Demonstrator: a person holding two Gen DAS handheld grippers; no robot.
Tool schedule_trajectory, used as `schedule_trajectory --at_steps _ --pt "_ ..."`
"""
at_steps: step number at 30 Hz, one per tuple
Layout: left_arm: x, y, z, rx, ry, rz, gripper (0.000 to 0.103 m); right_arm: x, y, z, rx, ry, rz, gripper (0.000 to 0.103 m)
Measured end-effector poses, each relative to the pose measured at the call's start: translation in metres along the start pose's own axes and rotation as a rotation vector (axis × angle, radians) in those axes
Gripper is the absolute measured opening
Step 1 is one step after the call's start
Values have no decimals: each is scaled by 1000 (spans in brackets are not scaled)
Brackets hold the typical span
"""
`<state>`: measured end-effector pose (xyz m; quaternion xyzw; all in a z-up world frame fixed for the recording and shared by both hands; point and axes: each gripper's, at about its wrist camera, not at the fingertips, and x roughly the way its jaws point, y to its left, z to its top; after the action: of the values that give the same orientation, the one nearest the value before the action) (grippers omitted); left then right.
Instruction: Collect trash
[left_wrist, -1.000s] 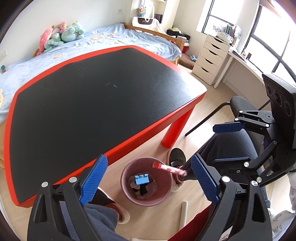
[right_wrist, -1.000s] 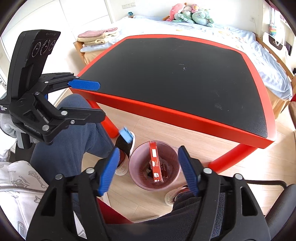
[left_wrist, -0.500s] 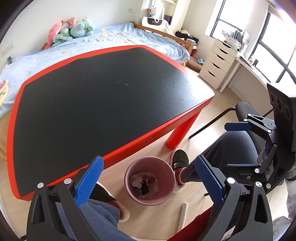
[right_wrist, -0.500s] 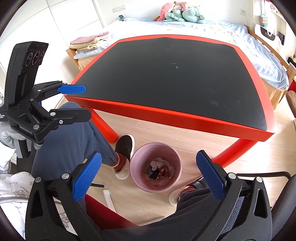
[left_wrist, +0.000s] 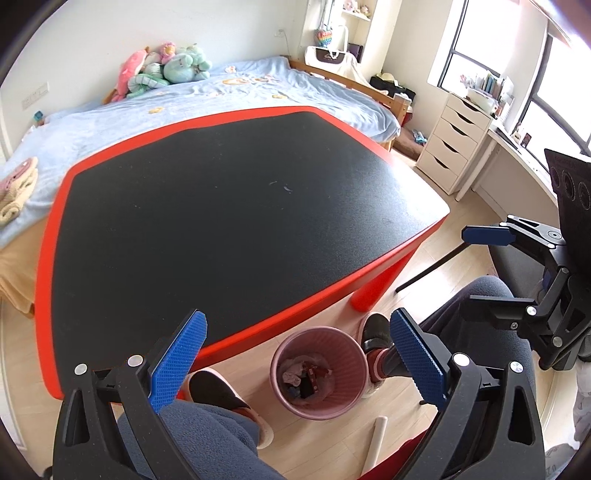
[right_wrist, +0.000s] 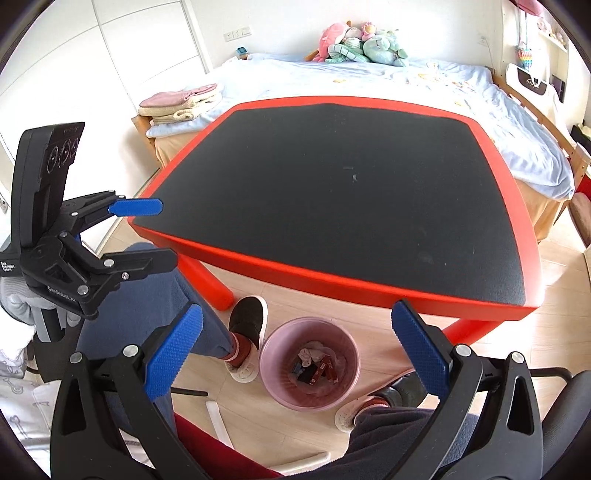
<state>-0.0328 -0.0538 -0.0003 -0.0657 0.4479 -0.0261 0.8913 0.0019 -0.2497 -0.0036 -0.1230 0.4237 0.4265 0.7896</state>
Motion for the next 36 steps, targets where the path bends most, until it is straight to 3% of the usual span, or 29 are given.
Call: schedule_trajectory --at_steps 15,21,36 --pt "-18 44 45 -76 -111 108 97 16 -4 92 -28 -100 -64 100" --pt "-19 54 53 -99 -121 145 97 23 -3 104 -40 -106 -67 100" --pt "-22 57 58 -105 -148 138 97 32 -3 110 -43 -94 -69 100"
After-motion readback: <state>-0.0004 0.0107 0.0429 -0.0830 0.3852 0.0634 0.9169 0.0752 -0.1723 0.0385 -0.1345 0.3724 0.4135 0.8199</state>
